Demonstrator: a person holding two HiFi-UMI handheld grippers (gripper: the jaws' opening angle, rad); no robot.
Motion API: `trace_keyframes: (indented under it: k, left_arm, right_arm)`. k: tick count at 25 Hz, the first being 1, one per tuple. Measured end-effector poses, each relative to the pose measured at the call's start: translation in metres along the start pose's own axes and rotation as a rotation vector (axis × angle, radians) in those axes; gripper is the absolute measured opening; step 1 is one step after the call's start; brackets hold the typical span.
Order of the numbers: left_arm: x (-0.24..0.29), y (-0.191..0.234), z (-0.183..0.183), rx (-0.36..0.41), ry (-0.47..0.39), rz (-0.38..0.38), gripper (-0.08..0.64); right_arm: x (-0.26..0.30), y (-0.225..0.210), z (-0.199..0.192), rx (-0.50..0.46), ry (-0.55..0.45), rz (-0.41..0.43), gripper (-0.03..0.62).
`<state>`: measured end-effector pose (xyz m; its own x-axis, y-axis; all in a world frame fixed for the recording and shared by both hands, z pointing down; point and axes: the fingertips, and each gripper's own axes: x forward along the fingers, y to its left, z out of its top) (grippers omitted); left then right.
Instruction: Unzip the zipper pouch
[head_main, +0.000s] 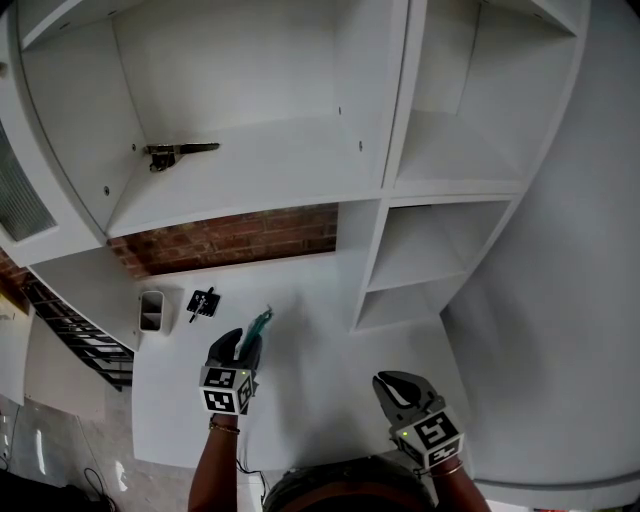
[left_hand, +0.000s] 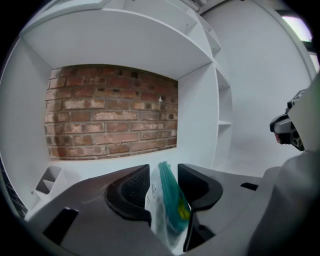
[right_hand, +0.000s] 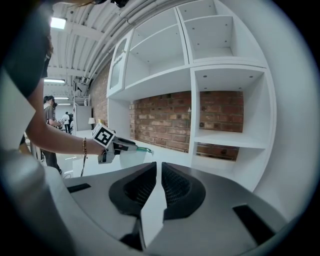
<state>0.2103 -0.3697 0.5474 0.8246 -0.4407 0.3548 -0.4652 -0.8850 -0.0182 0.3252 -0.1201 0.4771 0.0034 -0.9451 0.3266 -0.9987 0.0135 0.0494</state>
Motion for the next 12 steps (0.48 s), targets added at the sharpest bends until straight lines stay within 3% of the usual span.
trace_keyframes:
  k: [12]
  left_arm:
    - [-0.0067, -0.0022, 0.0019, -0.004, -0.005, 0.005, 0.172]
  right_arm:
    - [-0.0086, 0.005, -0.0059, 0.008, 0.001, -0.009, 0.031]
